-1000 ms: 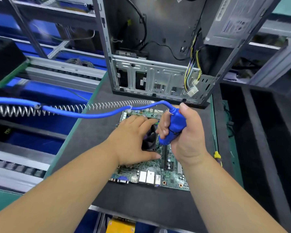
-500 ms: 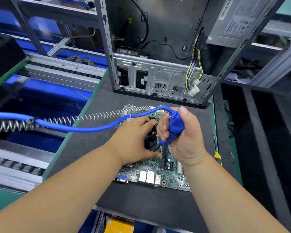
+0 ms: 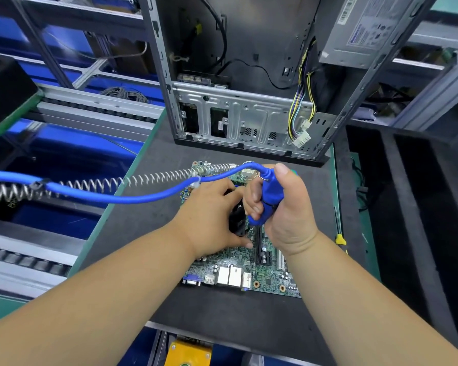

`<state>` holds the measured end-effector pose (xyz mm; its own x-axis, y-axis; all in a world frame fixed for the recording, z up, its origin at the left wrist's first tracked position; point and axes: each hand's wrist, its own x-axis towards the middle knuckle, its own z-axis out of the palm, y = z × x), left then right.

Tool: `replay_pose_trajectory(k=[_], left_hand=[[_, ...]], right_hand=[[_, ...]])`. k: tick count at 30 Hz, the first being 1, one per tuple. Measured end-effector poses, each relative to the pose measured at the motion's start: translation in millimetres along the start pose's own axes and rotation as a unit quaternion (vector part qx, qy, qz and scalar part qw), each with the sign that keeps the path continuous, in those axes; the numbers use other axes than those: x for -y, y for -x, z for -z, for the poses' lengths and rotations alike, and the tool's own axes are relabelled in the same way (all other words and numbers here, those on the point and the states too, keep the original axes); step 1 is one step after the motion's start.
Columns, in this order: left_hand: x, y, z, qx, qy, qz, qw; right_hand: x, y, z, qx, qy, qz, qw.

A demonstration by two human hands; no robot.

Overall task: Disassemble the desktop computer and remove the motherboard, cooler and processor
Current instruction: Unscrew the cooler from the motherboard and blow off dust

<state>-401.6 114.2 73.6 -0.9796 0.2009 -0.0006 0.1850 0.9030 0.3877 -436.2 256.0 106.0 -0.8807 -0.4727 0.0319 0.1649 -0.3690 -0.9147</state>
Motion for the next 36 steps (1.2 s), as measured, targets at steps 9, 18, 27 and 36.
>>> replay_pose_trajectory(k=[9, 18, 27, 36], left_hand=[[-4, -1, 0, 0.018, -0.024, 0.019, 0.999], [-3, 1, -2, -0.026, 0.023, 0.011, 0.999], [-7, -2, -2, 0.015, -0.040, 0.015, 0.999], [-1, 0, 0, 0.000, -0.002, 0.007, 1.000]], right_hand=[[6, 1, 3, -0.018, -0.038, -0.019, 0.999], [5, 4, -2, 0.001, 0.000, -0.007, 1.000], [8, 4, 2, -0.031, -0.020, -0.012, 0.999], [18, 5, 1, -0.012, -0.062, 0.010, 0.998]])
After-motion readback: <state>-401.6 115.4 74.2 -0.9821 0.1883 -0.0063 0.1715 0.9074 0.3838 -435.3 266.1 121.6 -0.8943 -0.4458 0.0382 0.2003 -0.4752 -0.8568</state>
